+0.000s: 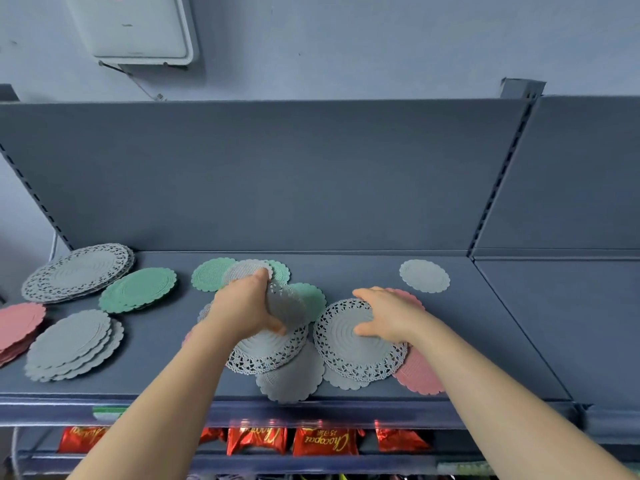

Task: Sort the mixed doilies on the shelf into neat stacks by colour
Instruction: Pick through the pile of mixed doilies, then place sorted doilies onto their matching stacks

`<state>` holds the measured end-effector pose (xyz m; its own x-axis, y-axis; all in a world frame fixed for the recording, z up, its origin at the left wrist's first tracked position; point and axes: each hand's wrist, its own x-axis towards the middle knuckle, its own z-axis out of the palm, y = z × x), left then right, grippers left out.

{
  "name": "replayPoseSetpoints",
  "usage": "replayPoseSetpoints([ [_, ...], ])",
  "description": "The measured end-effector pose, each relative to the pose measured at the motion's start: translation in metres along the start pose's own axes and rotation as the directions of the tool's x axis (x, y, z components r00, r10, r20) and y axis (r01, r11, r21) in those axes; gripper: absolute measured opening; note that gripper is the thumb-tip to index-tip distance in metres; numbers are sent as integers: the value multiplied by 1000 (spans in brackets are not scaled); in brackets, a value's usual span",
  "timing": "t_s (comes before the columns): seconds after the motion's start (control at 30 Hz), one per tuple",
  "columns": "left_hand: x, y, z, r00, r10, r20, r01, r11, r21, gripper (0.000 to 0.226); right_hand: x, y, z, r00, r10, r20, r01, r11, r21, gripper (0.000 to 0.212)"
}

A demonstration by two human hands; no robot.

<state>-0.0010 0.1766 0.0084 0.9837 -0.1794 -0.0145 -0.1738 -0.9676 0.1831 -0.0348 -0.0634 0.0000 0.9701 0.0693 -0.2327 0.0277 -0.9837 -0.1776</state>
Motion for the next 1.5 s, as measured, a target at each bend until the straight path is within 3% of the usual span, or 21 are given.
replayPoseSetpoints([
  [0.13, -18, -6, -11, 990, -22, -140, 2, 989, -145, 44, 8, 2, 1, 999, 39, -23, -37, 997, 72, 80],
  [0.3, -43, -20, -35, 948, -94, -305, 9, 963, -269, 31, 7, -6, -18, 984, -73, -161, 120, 944, 309, 20],
  [0.53, -67, -49, -54, 830, -290, -476, -11, 846, -534, 20, -2, -53, -69, 890, -141, -434, 356, 810, 467, 15],
  [0.77, -72, -124, -63, 696, -486, -528, -6, 732, -682, 22, 31, -134, -64, 874, -132, -468, 439, 631, 640, 14],
  [1.03, -41, -262, -86, 619, -693, -369, 36, 495, -868, 22, 84, -249, -57, 861, -115, -495, 466, 569, 678, 17],
  [1.13, -13, -315, -88, 657, -723, -213, 82, 349, -934, 27, 104, -289, -52, 872, -63, -486, 437, 546, 715, 17],
  [1.2, 8, -341, -85, 707, -697, -119, 147, 309, -940, 31, 116, -312, -48, 882, -29, -471, 416, 520, 746, 17],
  [1.3, 34, -366, -80, 777, -625, -77, 235, 401, -885, 35, 133, -340, -42, 893, 11, -450, 386, 494, 779, 18],
  [1.43, 49, -387, -71, 863, -497, -95, 341, 710, -616, 42, 152, -370, -30, 920, 90, -381, 313, 416, 854, 22],
  [1.5, 52, -398, -67, 874, -479, -80, 368, 761, -534, 42, 163, -383, -21, 939, 112, -326, 263, 376, 888, 23],
])
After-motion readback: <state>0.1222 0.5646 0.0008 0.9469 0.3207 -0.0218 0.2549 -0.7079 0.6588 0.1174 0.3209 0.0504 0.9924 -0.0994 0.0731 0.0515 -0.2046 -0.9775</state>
